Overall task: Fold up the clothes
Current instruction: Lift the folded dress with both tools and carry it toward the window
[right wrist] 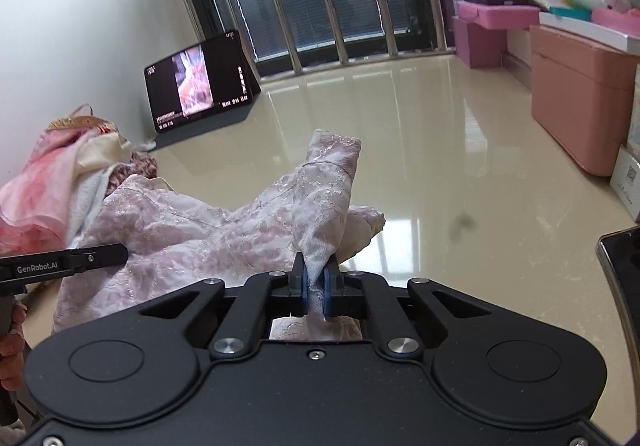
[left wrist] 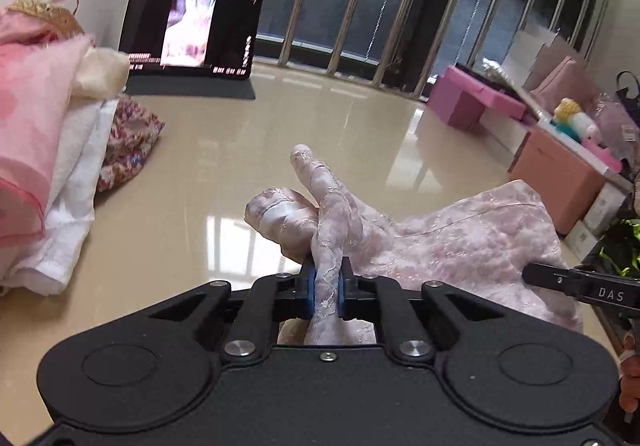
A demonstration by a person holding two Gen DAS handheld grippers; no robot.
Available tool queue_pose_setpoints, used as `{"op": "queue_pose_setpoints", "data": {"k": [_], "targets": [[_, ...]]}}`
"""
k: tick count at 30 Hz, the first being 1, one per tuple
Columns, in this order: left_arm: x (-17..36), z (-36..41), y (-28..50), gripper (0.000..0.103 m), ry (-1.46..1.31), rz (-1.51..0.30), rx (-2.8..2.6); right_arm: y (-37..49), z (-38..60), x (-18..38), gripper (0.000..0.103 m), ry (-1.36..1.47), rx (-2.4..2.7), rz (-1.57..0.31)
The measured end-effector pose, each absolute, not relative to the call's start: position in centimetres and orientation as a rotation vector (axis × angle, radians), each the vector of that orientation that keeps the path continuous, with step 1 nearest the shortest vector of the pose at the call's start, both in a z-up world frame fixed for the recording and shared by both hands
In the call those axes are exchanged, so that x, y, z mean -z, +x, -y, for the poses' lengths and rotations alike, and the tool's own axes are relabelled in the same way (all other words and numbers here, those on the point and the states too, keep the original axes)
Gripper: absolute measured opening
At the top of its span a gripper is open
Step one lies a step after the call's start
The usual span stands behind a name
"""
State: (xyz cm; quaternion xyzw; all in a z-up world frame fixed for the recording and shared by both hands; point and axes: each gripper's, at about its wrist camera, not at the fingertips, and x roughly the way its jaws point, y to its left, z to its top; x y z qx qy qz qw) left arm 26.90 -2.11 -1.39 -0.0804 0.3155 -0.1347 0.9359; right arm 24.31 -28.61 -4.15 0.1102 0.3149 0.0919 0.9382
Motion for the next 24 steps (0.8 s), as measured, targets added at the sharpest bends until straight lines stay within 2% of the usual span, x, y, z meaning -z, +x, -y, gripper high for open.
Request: {"op": "queue_pose_setpoints", "data": {"k": [13, 24], "targets": [[-3.2, 3.2, 28.2, 0.010, -0.113, -0.550, 0.320, 24.4, 29.2, 0.6, 0.006, 0.198, -0.181, -0.526], [-9.1, 5.0, 36.0, 0.010, -0.110, -0.469, 0.388, 29.7, 30.9, -4.6, 0.006, 0.103, -0.144, -0.412]]}}
